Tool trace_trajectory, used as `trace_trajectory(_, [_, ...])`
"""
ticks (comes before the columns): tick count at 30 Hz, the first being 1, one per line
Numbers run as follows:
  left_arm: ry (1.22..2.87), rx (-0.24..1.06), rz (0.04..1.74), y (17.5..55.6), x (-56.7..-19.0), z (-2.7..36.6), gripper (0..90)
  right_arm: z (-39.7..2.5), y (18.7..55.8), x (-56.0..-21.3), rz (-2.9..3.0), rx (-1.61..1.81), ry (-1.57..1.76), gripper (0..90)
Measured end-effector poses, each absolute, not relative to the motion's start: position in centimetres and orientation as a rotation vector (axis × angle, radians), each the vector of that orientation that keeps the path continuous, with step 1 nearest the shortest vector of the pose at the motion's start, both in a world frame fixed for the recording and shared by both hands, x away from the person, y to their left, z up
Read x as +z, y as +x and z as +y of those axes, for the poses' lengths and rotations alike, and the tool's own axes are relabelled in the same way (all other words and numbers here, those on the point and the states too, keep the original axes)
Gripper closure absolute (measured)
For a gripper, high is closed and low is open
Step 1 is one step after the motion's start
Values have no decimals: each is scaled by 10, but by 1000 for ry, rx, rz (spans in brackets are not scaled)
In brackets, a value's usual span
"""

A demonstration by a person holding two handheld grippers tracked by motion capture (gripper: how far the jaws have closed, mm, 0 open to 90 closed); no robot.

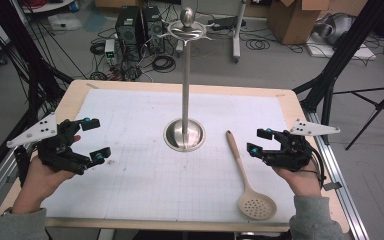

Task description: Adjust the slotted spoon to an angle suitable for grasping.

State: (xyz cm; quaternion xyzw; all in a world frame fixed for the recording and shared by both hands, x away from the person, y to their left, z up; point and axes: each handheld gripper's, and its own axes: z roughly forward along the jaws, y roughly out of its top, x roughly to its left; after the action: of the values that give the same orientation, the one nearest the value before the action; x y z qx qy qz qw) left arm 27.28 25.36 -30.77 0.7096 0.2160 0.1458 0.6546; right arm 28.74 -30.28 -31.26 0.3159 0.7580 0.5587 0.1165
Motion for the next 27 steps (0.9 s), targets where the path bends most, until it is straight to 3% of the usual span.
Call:
trace_trajectory(1, [1609, 332, 491, 273, -308, 253, 18, -303, 287, -313, 2219, 1636, 925, 331])
trace_trajectory(5, [1612, 344, 480, 271, -306, 247, 18, -303, 289, -319, 2288, 1599, 868, 482])
trace_trajectory(13, [1639, 330, 481, 272, -308, 242, 18, -305, 293, -328, 2322, 1578, 880, 592])
trace_trajectory(17, [1640, 332, 489, 273, -310, 243, 18, -308, 294, -335, 2331, 1564, 889, 711])
trace_trajectory(27, [1659, 326, 496, 273, -313, 242, 18, -312, 299, -350, 2336, 1509, 947, 862])
